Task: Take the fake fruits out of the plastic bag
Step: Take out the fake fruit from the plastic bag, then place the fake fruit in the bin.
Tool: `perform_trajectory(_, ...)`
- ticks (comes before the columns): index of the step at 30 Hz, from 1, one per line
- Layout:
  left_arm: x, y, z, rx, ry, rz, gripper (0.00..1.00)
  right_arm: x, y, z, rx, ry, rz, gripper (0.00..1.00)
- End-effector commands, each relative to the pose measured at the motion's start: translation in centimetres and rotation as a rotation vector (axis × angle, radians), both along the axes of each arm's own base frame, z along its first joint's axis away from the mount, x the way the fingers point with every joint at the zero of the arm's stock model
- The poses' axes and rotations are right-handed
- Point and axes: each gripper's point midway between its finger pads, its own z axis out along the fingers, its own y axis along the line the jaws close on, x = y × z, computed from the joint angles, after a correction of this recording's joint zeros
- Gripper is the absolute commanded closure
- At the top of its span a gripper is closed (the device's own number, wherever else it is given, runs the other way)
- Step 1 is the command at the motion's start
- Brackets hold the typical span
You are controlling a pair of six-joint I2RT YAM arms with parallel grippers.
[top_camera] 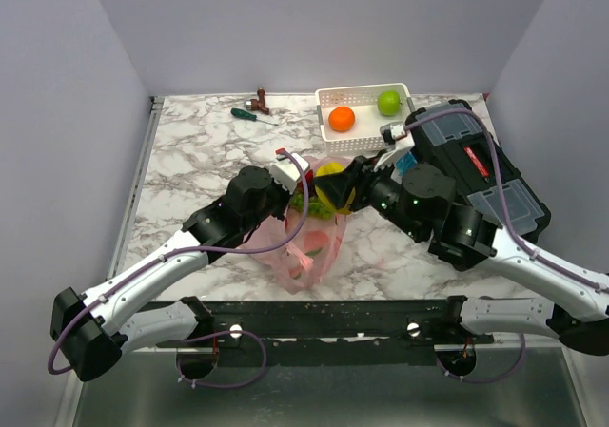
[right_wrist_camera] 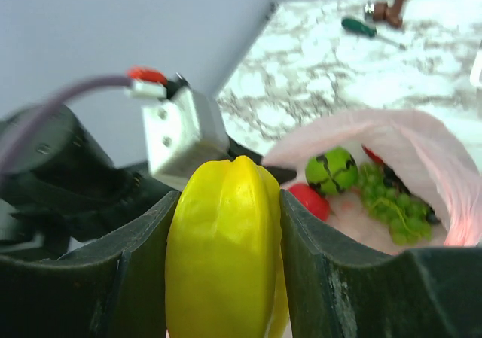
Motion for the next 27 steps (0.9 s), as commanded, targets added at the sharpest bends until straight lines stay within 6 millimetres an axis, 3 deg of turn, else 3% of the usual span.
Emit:
perform_trajectory(1, 0.4, -0.2, 1.5, -0.016, -0.031, 0.006, 1.00, 0.6, -1.6, 4.1, -0.020, -0.111, -0.049, 0.97)
perform_trajectory(8, 0.4, -0.3, 1.4, -0.013, -0.029, 0.004, 1.00, 3.8, -3.3, 7.2, -0.097, -0.219, -0.233, 0.99)
perform_trajectory(14, 0.5, -0.3, 1.2, -0.009, -0.027, 0.004, 1.00, 7.4, -4.1, 8.1, -0.185, -0.258, -0.395, 0.99)
perform_trajectory(19, 0.4, -0.4, 1.2, -0.008, -0.024, 0.001, 1.00, 12.2, -5.1, 6.7, -0.233, -0.235, -0.495, 0.99)
perform_trajectory(27, 0.5, -0.4, 1.1, -0.006, -0.024, 0.002, 1.00, 21.8, -7.7, 2.0, -0.274, -0.136, -0.598, 0.99)
